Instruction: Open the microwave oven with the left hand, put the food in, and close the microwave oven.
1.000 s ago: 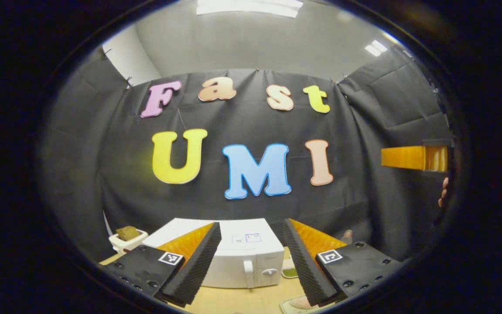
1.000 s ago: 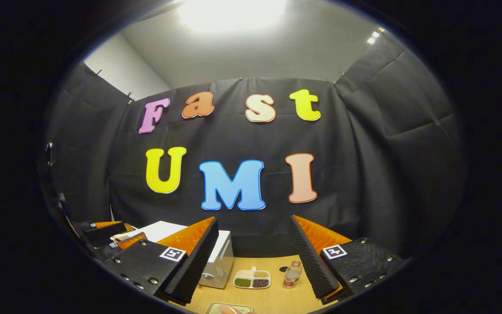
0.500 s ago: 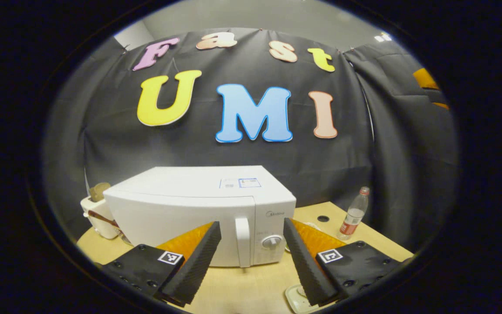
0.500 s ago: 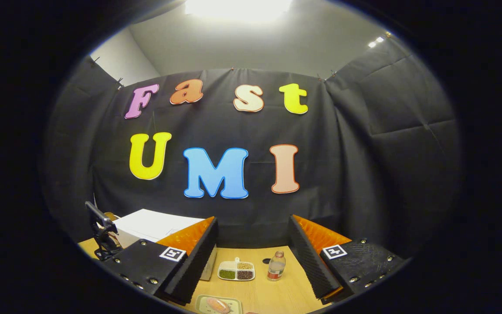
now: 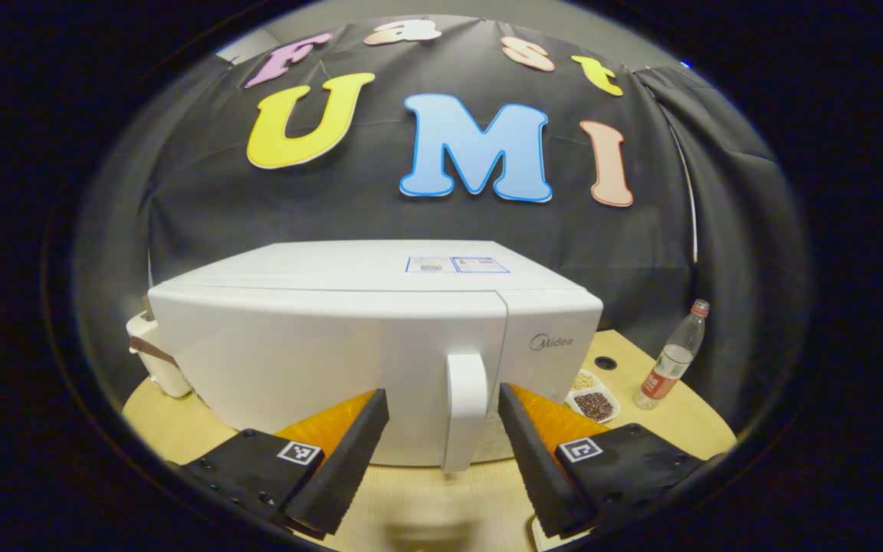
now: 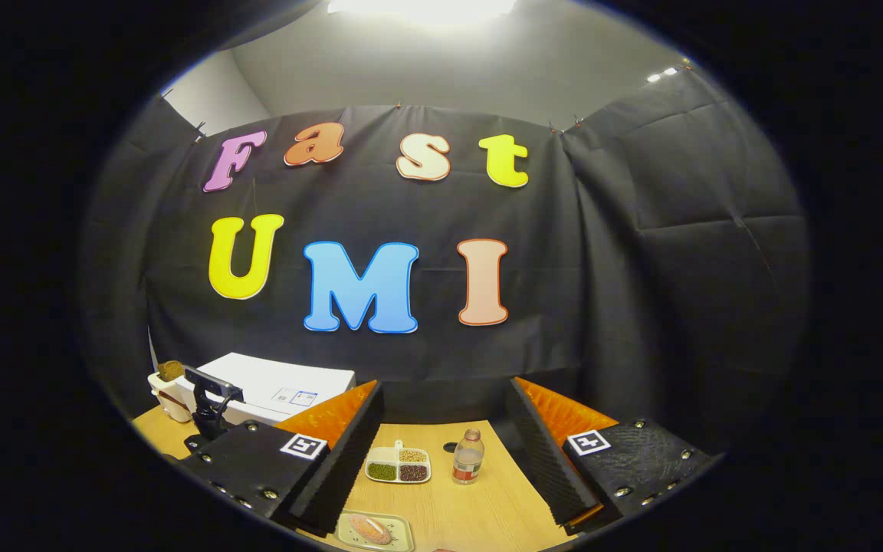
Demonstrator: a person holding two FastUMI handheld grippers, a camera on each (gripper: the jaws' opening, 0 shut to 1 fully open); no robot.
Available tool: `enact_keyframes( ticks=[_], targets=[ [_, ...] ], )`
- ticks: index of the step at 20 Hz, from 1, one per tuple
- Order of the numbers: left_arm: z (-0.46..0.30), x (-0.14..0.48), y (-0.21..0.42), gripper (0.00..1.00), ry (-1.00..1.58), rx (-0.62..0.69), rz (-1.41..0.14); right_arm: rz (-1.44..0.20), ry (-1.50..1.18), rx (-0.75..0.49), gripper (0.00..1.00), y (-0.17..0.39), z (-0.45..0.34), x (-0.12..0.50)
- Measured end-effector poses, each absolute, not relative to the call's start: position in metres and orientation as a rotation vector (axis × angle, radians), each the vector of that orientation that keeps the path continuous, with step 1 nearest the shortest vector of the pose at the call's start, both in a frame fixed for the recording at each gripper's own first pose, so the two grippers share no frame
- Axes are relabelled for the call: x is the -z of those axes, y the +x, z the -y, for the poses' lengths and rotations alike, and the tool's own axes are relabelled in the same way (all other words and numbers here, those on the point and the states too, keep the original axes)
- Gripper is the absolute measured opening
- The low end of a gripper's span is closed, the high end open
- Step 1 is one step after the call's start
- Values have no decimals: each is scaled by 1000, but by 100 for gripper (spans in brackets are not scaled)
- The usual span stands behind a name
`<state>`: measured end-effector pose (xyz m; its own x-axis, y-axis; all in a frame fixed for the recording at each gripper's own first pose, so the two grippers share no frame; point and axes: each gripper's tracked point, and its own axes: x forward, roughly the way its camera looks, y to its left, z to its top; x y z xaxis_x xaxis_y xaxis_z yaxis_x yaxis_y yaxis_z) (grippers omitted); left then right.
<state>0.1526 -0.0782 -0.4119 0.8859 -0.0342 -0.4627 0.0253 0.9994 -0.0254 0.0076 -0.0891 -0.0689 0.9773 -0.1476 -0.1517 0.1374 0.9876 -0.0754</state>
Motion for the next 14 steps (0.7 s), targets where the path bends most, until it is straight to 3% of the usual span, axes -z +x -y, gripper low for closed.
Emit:
enact_keyframes(
  ticks=[3,7,8,11,14],
  targets=[
    [79,423,153,94,-10,33,-511,-164,-73,155,98,9,90,71],
    [100,426,154,59,-1,100,-526,-167,-73,148,98,11,84,74],
    [100,424,154,38,37,102,-531,-170,-72,146,98,11,83,74],
    [98,427,151,32,37,114,-538,-176,-63,147,98,9,82,78],
    [98,423,148,19,38,134,-546,-186,-53,150,98,5,83,82]
  ],
)
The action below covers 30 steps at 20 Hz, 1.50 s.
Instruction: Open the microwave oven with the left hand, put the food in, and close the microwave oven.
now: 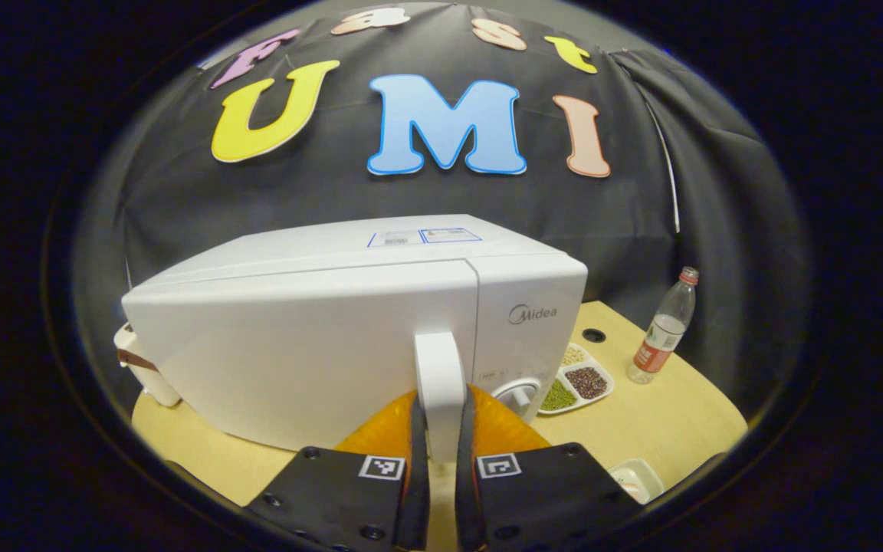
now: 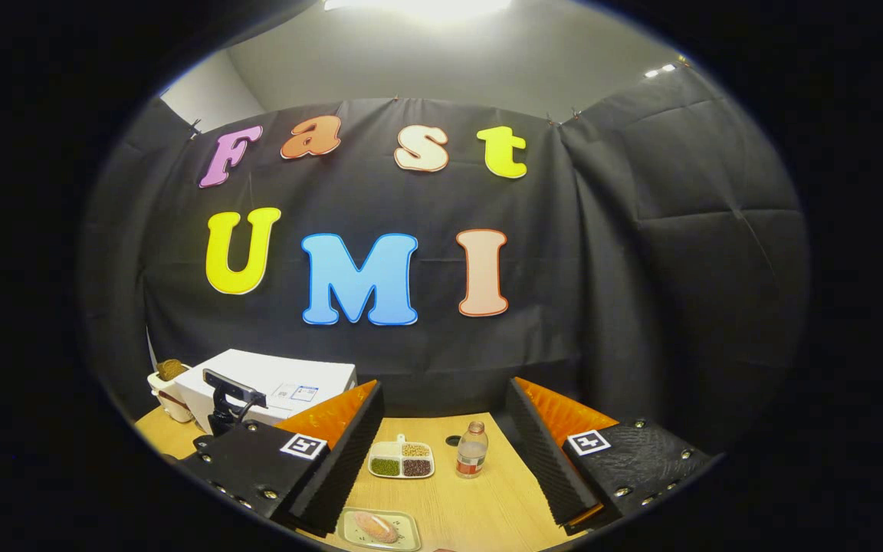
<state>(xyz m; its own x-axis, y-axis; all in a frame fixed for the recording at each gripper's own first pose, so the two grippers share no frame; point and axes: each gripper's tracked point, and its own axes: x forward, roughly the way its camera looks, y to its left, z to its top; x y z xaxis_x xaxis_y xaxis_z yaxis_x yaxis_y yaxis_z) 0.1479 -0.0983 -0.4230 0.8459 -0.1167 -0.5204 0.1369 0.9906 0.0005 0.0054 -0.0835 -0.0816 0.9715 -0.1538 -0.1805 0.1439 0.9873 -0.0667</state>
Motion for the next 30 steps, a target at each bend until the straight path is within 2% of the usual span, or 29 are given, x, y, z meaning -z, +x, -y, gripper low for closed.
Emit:
enact_keyframes(
  ticks=[1,4,9,13,16,17,18,28,30],
  targets=[
    [97,427,151,21,29,131,-550,-189,-51,152,98,4,85,82],
    [97,415,141,11,5,124,-562,-186,-56,157,98,0,87,82],
    [97,424,144,10,-10,129,-592,-179,-68,164,98,-6,94,81],
    [90,416,96,11,12,174,-576,-187,-42,162,98,-6,94,89],
    [82,410,67,11,26,243,-598,-203,-24,123,98,-1,82,96],
    [79,409,57,11,42,267,-603,-206,-17,108,94,0,77,97],
    [76,407,48,11,46,288,-609,-213,-11,87,98,0,70,100],
    [10,394,-54,10,95,449,-692,-417,3,-173,98,-6,-11,175],
    [-9,392,-74,16,114,468,-709,-460,-10,-201,98,-10,-19,194]
  ],
)
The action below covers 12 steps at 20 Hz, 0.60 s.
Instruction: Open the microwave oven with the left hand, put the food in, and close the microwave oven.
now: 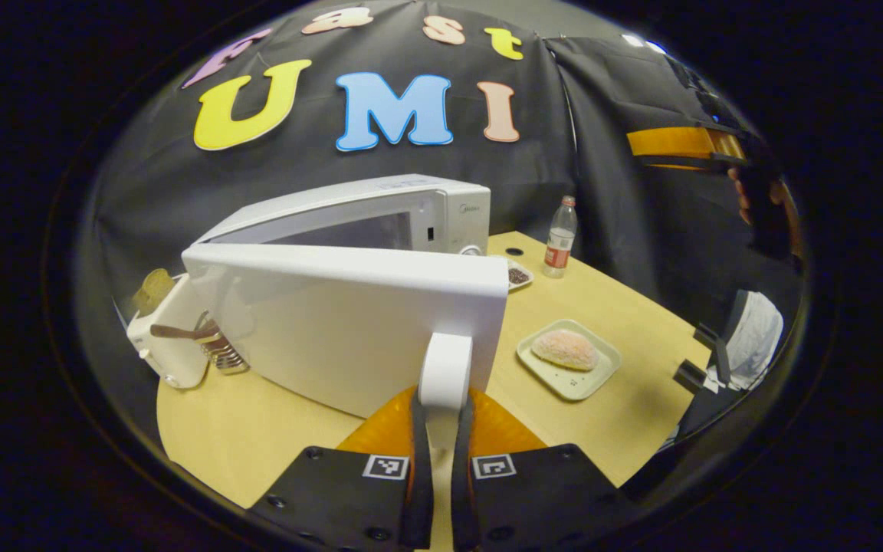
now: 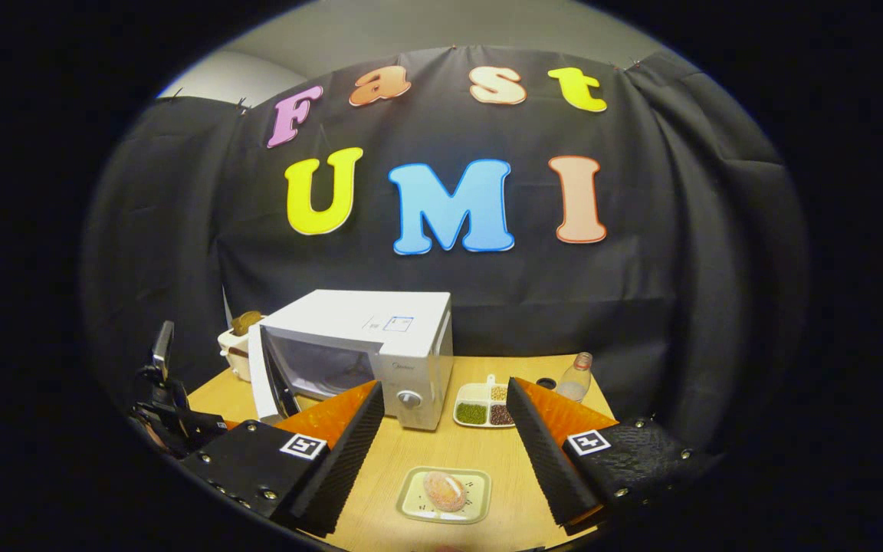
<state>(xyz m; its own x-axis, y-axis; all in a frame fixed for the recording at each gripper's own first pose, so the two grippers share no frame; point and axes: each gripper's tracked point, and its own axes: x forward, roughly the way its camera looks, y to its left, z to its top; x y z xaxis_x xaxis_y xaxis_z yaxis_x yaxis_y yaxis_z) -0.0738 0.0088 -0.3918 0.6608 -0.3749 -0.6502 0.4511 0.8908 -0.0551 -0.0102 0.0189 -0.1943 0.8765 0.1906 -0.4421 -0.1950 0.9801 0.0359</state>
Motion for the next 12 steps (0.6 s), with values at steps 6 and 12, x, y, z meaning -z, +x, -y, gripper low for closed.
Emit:
enact_keyframes(
  ticks=[6,12],
  targets=[
    [-78,385,-122,19,135,477,-763,-603,-28,-212,99,-20,-25,264],
    [-150,383,-152,20,171,487,-832,-781,-84,-241,98,-38,-19,353]
  ],
)
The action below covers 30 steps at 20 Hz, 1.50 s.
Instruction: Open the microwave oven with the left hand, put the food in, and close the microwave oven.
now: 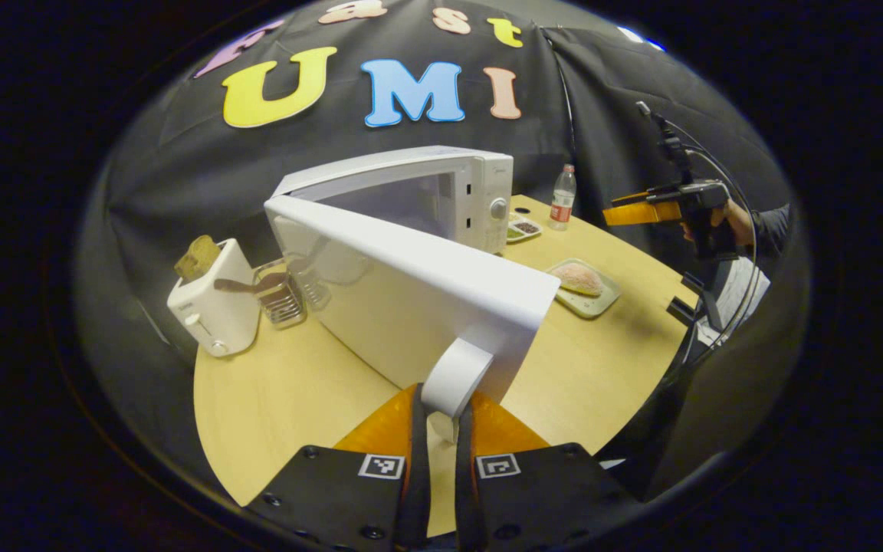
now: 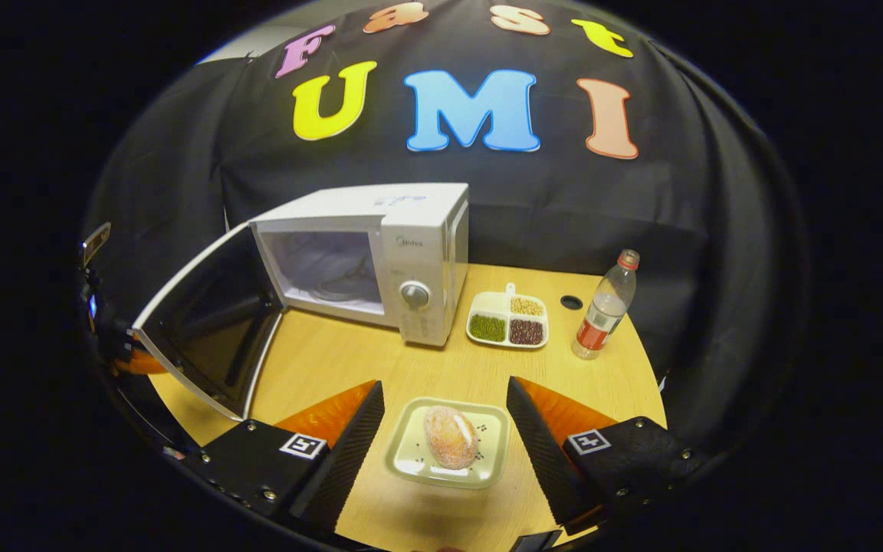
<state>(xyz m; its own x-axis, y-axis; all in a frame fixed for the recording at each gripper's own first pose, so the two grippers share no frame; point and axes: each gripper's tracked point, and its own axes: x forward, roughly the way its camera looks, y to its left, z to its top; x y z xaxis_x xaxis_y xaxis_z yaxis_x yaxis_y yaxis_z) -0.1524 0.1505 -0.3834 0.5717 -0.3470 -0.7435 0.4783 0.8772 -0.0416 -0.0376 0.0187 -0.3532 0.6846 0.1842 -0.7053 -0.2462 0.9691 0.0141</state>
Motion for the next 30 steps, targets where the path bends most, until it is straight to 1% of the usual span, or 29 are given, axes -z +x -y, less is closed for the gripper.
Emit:
enact_keyframes(
  ticks=[5,9,11,12,13,14,17,18,19,20,21,22,23,25,26,27,28,29,30],
  targets=[
    [-215,386,-165,25,135,474,-880,-940,-68,-247,99,-52,-13,428],
    [-266,393,-166,27,147,412,-907,-1024,-97,-218,99,-58,-5,470],
    [-283,393,-164,27,132,395,-918,-1050,-112,-215,99,-57,-6,480],
    [-287,396,-162,22,118,395,-926,-1057,-123,-216,99,-56,-5,483],
    [-290,396,-164,27,116,396,-926,-1062,-130,-218,99,-55,-7,486],
    [-292,397,-166,26,122,401,-928,-1066,-138,-219,99,-53,-7,487],
    [-293,395,-164,27,132,404,-924,-1081,-156,-214,99,-48,-7,494],
    [-295,396,-160,33,135,390,-918,-1086,-158,-214,99,-46,-7,496],
    [-297,396,-156,40,120,376,-913,-1093,-162,-207,98,-45,-7,499],
    [-297,396,-154,63,109,367,-908,-1105,-157,-211,96,-46,-7,500],
    [-296,397,-154,76,108,360,-902,-1114,-150,-211,86,-47,-11,503],
    [-294,396,-154,90,113,359,-899,-1119,-155,-210,81,-46,-10,503],
    [-292,395,-155,92,121,358,-896,-1122,-162,-211,74,-46,-10,502],
    [-291,393,-160,89,138,350,-888,-1128,-163,-224,61,-47,-13,501],
    [-291,390,-161,84,137,340,-883,-1126,-171,-225,61,-47,-13,501],
    [-293,387,-162,84,134,323,-875,-1110,-191,-210,49,-43,-8,494],
    [-295,381,-165,91,129,301,-866,-1097,-186,-204,48,-40,-8,492],
    [-295,376,-169,89,119,277,-852,-1092,-177,-208,49,-41,-10,489],
    [-295,369,-172,90,107,245,-833,-1085,-178,-215,49,-41,-11,485]
  ],
)
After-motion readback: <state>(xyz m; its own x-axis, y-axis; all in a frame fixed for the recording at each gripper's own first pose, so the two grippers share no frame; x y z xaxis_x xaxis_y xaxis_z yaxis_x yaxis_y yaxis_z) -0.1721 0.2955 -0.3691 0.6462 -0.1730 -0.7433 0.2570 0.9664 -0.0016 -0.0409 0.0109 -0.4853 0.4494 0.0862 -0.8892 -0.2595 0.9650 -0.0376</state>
